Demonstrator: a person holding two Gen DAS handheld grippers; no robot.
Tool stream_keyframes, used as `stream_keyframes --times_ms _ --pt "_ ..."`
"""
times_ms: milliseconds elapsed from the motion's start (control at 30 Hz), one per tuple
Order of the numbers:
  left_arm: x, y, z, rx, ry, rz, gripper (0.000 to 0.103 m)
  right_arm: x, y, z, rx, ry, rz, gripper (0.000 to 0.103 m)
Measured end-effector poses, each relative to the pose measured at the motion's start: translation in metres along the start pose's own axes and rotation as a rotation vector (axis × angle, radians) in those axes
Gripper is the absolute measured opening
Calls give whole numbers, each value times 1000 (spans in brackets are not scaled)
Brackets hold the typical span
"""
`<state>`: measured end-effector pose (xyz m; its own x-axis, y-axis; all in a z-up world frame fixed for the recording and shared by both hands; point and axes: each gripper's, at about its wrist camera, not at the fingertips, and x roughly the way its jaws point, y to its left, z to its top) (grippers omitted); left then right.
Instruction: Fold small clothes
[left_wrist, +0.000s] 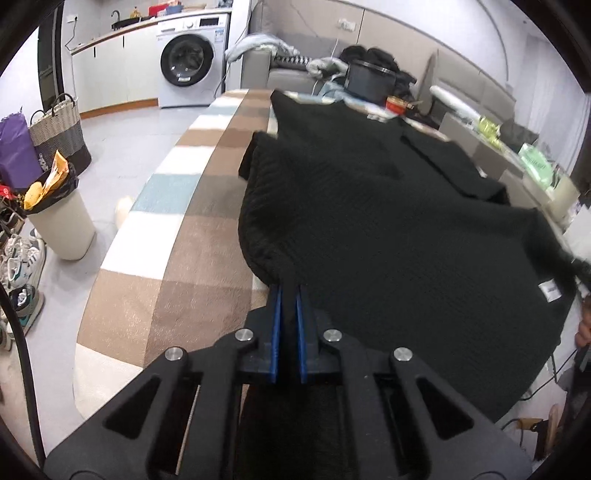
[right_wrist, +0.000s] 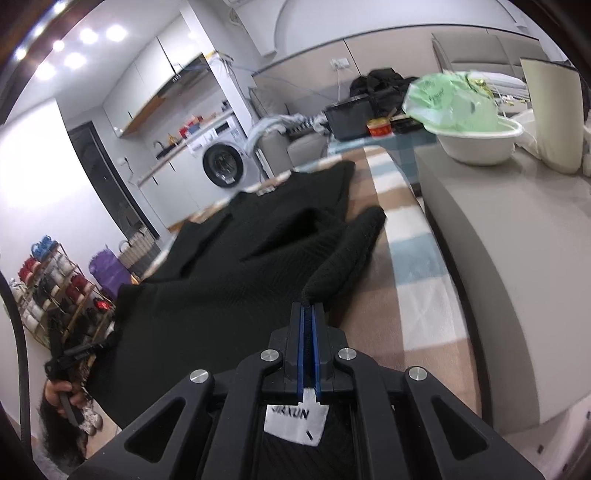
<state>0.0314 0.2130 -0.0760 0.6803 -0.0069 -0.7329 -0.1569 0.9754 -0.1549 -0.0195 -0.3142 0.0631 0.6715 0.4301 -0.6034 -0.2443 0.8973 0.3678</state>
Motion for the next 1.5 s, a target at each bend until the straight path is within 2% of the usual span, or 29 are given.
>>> stream_keyframes --times_ms 33,133,200,267,367,433,500,667,733,867,967,1033,1100,1200,1267,1367,1500 --pt "-3 0 1 -1 -4 -9 5 1 -1 -2 -4 21 -14 7" --pt "-10 0 3 -10 -18 -30 5 2 -4 -12 -35 90 -77 19" --pt "-13 0 3 -14 -23 -34 5 2 -6 -19 -50 120 -97 33" --pt "-14 1 4 -19 -25 -38 5 1 -8 -26 -70 139 -93 38" --pt "-13 2 4 -26 -25 -43 5 5 -10 -31 -116 166 -101 39" --pt "-14 3 5 -31 -32 -50 5 8 -9 -33 -155 167 -93 34" --pt "-17 5 6 -40 -41 -59 5 8 -6 -33 -193 127 -96 6" --pt "-34 6 9 -45 -85 -73 5 -7 -6 -32 -188 36 -32 4" --pt "-38 8 10 -46 -89 -74 5 -9 -7 -30 -181 32 -35 4" --pt "-38 7 10 -39 -84 -67 5 2 -8 -29 -191 115 -92 4" --pt "-36 7 9 -38 -82 -62 5 10 -8 -28 -209 157 -142 11" --pt "-34 6 9 -41 -80 -61 5 15 -11 -27 -210 179 -162 20" --pt "-33 6 9 -42 -74 -59 5 19 -15 -25 -195 182 -156 35" --pt "-30 7 10 -43 -70 -57 5 27 -17 -24 -183 196 -129 41" --pt "-29 8 9 -50 -70 -60 5 29 -11 -27 -222 191 -109 39" --pt "-32 8 8 -52 -81 -68 5 27 2 -31 -283 184 -37 10" --pt "-46 9 6 -63 -121 -102 5 5 17 -36 -337 139 37 7"
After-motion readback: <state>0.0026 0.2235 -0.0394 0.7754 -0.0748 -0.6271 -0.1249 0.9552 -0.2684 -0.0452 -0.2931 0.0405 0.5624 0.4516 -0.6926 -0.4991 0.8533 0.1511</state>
